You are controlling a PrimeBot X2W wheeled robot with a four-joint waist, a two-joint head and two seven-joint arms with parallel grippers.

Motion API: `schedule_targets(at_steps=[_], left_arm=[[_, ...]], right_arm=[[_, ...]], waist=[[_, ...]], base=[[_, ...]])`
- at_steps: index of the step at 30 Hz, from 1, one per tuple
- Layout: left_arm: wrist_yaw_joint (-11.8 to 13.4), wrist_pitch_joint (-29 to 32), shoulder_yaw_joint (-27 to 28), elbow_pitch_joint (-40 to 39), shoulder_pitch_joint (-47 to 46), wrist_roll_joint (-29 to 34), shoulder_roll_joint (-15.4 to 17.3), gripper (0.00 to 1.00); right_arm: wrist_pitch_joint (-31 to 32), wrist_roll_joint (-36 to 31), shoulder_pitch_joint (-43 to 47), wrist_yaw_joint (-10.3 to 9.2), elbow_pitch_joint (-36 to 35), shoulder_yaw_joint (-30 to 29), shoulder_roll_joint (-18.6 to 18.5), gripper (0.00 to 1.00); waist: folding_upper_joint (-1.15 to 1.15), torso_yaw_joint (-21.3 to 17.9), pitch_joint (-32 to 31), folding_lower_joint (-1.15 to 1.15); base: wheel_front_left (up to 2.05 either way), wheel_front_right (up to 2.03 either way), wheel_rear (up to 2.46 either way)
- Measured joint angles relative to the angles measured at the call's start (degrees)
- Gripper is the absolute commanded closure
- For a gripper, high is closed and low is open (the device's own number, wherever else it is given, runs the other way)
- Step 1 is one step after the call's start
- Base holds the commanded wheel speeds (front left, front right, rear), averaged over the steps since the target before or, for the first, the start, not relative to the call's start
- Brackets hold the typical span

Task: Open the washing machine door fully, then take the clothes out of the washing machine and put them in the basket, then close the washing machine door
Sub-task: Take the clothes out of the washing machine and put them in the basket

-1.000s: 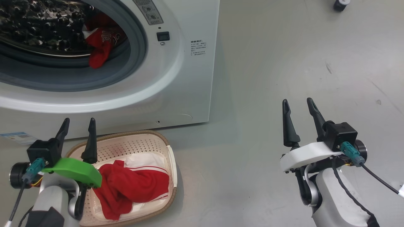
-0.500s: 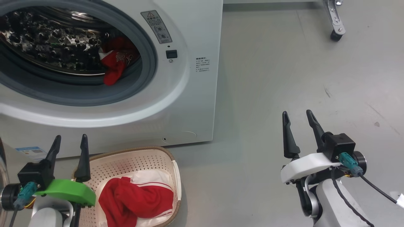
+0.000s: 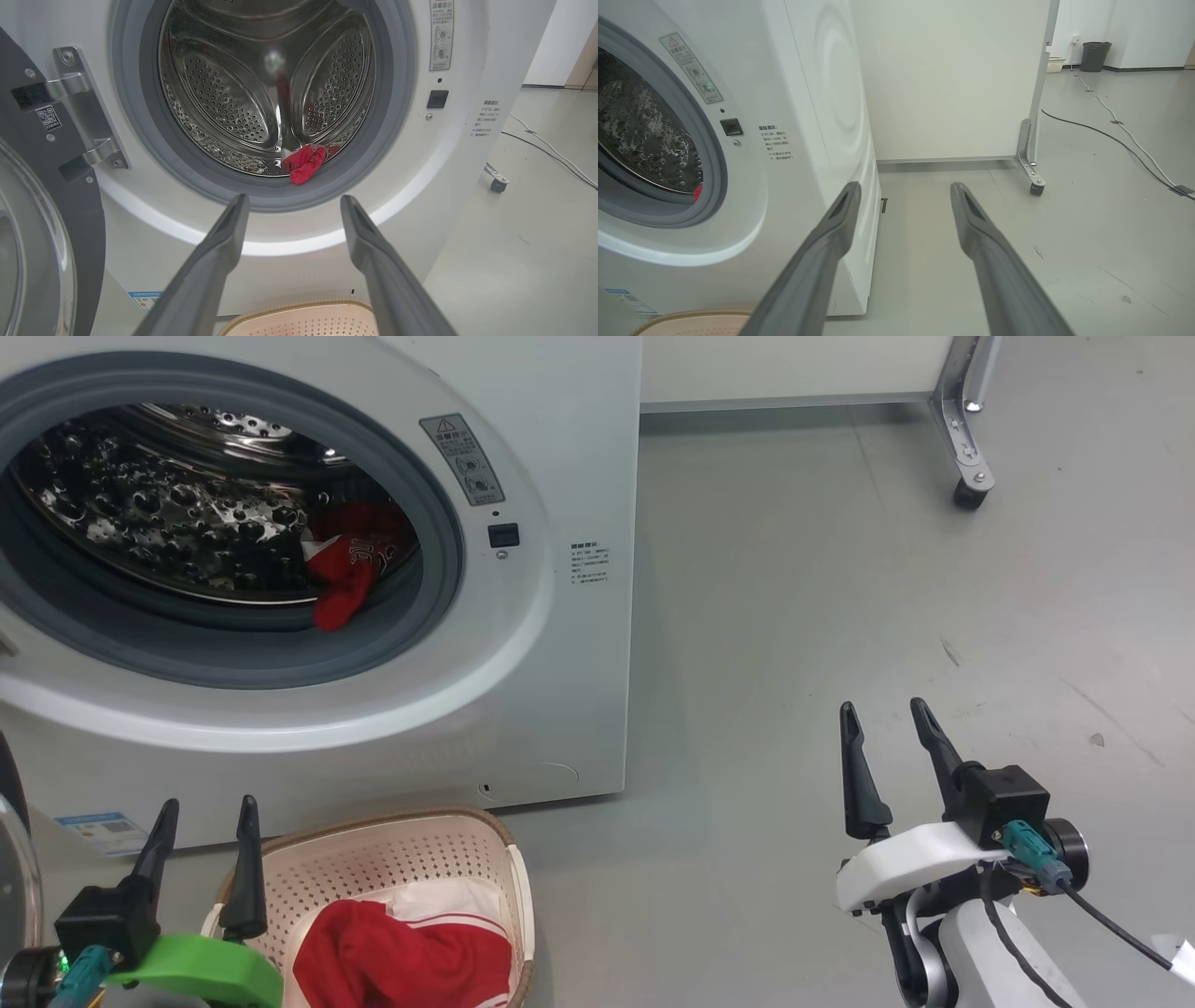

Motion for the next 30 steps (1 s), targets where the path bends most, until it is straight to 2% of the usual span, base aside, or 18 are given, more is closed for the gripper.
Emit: schedule_targets(at_steps=[30], left_arm=[[0.47, 0.0, 0.35, -3.5, 6.26, 0.34, -1.12, 0.0]], right_arm=[[0.0, -0.42, 1.82, 1.02, -1.09, -0.1, 0.02, 0.0]], waist=[[0.0, -0.64, -0.68, 0.0]], base=[[0.0, 0.0, 0.0]])
